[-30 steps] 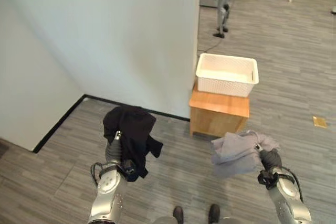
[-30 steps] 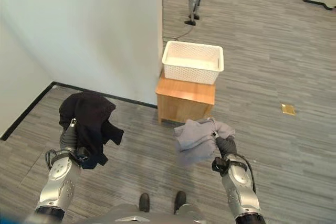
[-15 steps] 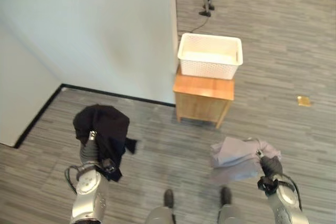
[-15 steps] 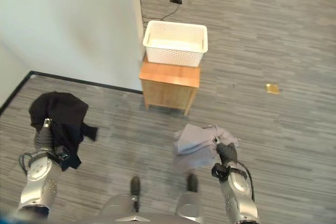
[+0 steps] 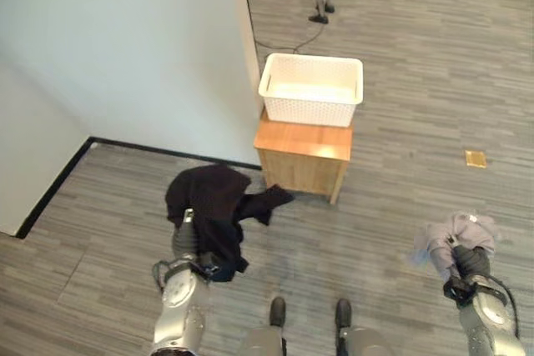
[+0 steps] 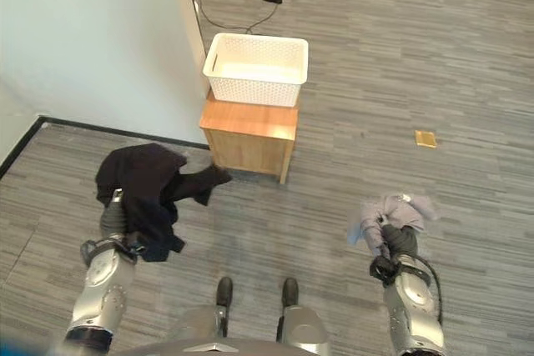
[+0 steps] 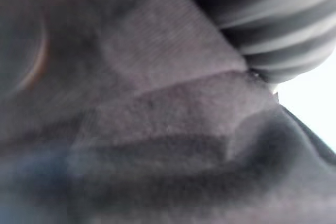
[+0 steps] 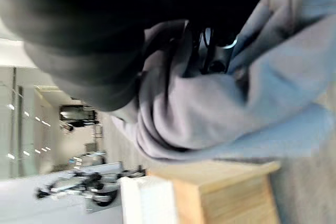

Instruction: Pick up bed clothes into laundry basket.

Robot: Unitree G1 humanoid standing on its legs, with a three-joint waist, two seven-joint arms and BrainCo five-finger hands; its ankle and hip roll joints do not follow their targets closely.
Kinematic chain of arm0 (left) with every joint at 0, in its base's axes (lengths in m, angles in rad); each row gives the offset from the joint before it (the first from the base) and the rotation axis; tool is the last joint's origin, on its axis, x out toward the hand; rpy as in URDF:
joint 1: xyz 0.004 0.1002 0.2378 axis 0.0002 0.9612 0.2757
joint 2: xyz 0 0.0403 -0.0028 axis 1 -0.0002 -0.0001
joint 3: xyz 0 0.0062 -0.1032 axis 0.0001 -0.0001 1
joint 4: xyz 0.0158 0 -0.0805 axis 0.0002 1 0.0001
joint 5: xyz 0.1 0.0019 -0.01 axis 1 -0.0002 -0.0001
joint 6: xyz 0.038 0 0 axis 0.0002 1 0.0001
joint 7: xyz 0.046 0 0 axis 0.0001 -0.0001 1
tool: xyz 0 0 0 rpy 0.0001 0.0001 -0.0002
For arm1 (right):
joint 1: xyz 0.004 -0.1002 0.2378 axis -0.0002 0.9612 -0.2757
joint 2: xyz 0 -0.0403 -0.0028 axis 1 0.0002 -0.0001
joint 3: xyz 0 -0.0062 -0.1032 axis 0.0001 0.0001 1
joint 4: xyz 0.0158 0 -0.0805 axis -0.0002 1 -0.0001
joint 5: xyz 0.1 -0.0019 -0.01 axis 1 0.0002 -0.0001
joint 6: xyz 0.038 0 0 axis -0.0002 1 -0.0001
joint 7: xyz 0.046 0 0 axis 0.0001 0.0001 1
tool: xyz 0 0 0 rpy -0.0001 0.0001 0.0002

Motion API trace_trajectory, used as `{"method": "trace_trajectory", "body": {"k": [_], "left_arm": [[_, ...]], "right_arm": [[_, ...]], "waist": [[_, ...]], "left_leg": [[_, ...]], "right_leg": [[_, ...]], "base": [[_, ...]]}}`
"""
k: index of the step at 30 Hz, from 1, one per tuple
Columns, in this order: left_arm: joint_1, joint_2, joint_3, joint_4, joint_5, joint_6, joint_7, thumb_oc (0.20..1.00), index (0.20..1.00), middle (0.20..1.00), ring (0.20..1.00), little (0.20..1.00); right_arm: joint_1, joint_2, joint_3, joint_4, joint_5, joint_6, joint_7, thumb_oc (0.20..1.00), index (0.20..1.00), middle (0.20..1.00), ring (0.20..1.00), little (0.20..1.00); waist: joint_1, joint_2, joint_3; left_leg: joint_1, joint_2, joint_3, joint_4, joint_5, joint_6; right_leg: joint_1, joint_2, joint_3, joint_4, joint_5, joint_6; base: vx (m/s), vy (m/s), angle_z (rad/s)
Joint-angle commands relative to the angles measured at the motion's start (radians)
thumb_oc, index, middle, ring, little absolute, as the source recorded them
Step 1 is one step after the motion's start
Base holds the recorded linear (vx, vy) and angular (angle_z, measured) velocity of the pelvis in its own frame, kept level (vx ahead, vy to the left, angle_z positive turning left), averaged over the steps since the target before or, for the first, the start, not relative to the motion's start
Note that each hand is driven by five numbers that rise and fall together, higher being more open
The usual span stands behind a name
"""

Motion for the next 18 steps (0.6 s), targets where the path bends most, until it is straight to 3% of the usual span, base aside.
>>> {"method": "trace_trajectory", "body": {"k": [1, 4, 6, 7, 9, 11, 13, 14, 15, 16, 17, 18], "left_arm": [[-0.039, 0.109, 0.040, -0.083, 0.020, -0.097, 0.023, 0.200, 0.200, 0.200, 0.200, 0.200], [-0.051, 0.117, 0.056, -0.080, 0.020, -0.101, 0.035, 0.200, 0.200, 0.200, 0.200, 0.200], [-0.054, 0.118, 0.054, -0.071, 0.022, -0.101, 0.042, 0.200, 0.200, 0.200, 0.200, 0.200], [-0.052, 0.120, 0.049, -0.065, 0.025, -0.095, 0.043, 0.200, 0.200, 0.200, 0.200, 0.200], [-0.044, 0.121, 0.044, -0.071, 0.038, -0.086, 0.038, 0.200, 0.200, 0.200, 0.200, 0.200], [-0.035, 0.121, 0.039, -0.071, 0.045, -0.084, 0.030, 0.200, 0.200, 0.200, 0.200, 0.200], [-0.033, 0.116, 0.046, -0.073, 0.024, -0.093, 0.025, 0.200, 0.200, 0.200, 0.200, 0.200], [-0.031, 0.117, 0.046, -0.073, 0.023, -0.094, 0.024, 0.200, 0.200, 0.200, 0.200, 0.200], [-0.027, 0.114, 0.060, -0.077, -0.007, -0.099, 0.013, 0.200, 0.200, 0.200, 0.200, 0.200], [-0.024, 0.114, 0.064, -0.079, -0.016, -0.100, 0.010, 0.200, 0.200, 0.200, 0.200, 0.200], [-0.024, 0.114, 0.064, -0.079, -0.016, -0.100, 0.010, 0.200, 0.200, 0.200, 0.200, 0.200], [-0.057, 0.117, 0.057, -0.098, -0.034, -0.117, 0.010, 0.200, 0.200, 0.200, 0.200, 0.200]], "right_arm": [[-0.072, -0.001, 0.009, -0.089, 0.012, -0.090, -0.005, 0.200, 0.200, 0.200, 0.200, 0.200], [-0.093, -0.009, 0.026, -0.088, -0.016, -0.082, -0.003, 0.200, 0.200, 0.200, 0.200, 0.200], [-0.100, -0.001, 0.024, -0.099, -0.023, -0.084, -0.012, 0.200, 0.200, 0.200, 0.200, 0.200], [-0.087, 0.013, 0.029, -0.114, -0.020, -0.085, -0.012, 0.200, 0.200, 0.200, 0.200, 0.200], [-0.073, 0.017, 0.028, -0.119, -0.023, -0.084, -0.014, 0.200, 0.200, 0.200, 0.200, 0.200], [-0.053, 0.022, 0.022, -0.128, -0.023, -0.075, -0.010, 0.200, 0.200, 0.200, 0.200, 0.200], [-0.035, 0.024, 0.016, -0.117, -0.012, -0.072, 0.001, 0.200, 0.200, 0.200, 0.200, 0.200], [-0.033, 0.024, 0.017, -0.116, -0.012, -0.072, 0.001, 0.200, 0.200, 0.200, 0.200, 0.200], [-0.020, 0.021, 0.020, -0.088, -0.006, -0.069, 0.006, 0.200, 0.200, 0.200, 0.200, 0.200], [-0.013, 0.018, 0.027, -0.088, -0.012, -0.068, 0.006, 0.200, 0.200, 0.200, 0.200, 0.200], [-0.013, 0.017, 0.027, -0.089, -0.013, -0.068, 0.006, 0.200, 0.200, 0.200, 0.200, 0.200], [0.009, 0.020, 0.034, -0.089, 0.004, -0.060, 0.010, 0.200, 0.200, 0.200, 0.200, 0.200]], "waist": [[0.018, -0.042, -0.063], [0.027, -0.034, -0.055], [0.019, -0.024, -0.038], [0.000, -0.012, -0.013], [-0.018, -0.005, 0.002], [-0.032, 0.003, 0.013], [-0.046, -0.016, 0.008], [-0.048, -0.009, 0.008], [-0.069, -0.032, 0.003], [-0.075, -0.029, 0.000], [-0.075, -0.028, 0.001], [-0.081, -0.042, -0.018]], "left_leg": [[-0.032, -0.055, -0.011, 0.027, -0.048, 0.018], [-0.018, -0.061, 0.000, 0.041, -0.070, 0.038], [0.001, -0.065, -0.002, 0.047, -0.081, 0.058], [0.034, -0.067, -0.011, 0.046, -0.088, 0.079], [0.050, -0.063, -0.022, 0.041, -0.090, 0.085], [0.076, -0.049, -0.037, 0.024, -0.094, 0.083], [0.119, -0.040, -0.037, -0.017, -0.108, 0.060], [0.127, -0.031, -0.039, -0.025, -0.109, 0.058], [0.167, -0.016, -0.048, -0.035, -0.133, 0.035], [0.186, 0.004, -0.050, -0.035, -0.150, 0.025], [0.187, 0.006, -0.050, -0.035, -0.151, 0.025], [0.192, 0.034, -0.074, -0.026, -0.166, 0.001]], "right_leg": [[0.020, -0.039, 0.024, 0.084, -0.144, 0.016], [-0.017, -0.069, 0.047, 0.204, -0.157, 0.040], [-0.084, -0.096, 0.074, 0.371, -0.095, 0.066], [-0.164, -0.111, 0.096, 0.561, -0.003, 0.052], [-0.202, -0.100, 0.131, 0.639, 0.017, 0.040], [-0.274, -0.076, 0.128, 0.662, -0.019, 0.031], [-0.312, -0.057, 0.089, 0.469, -0.062, 0.037], [-0.300, -0.050, 0.082, 0.455, -0.061, 0.036], [-0.310, -0.026, 0.064, 0.244, -0.045, 0.054], [-0.293, -0.008, 0.035, 0.167, -0.023, 0.059], [-0.290, -0.007, 0.034, 0.164, -0.022, 0.059], [-0.269, 0.006, 0.034, 0.140, -0.013, 0.051]], "base": [[0.20, 0.148, -0.03], [0.06, 0.092, -0.14], [0.10, 0.157, -0.19], [0.09, 0.142, -0.22], [0.14, 0.071, 0.01], [0.22, -0.021, 0.27], [0.26, -0.124, 0.08], [0.42, -0.240, 0.03], [0.47, -0.238, 0.00], [0.44, -0.237, -0.02], [0.50, -0.369, 0.07], [0.46, -0.405, 0.18]]}}
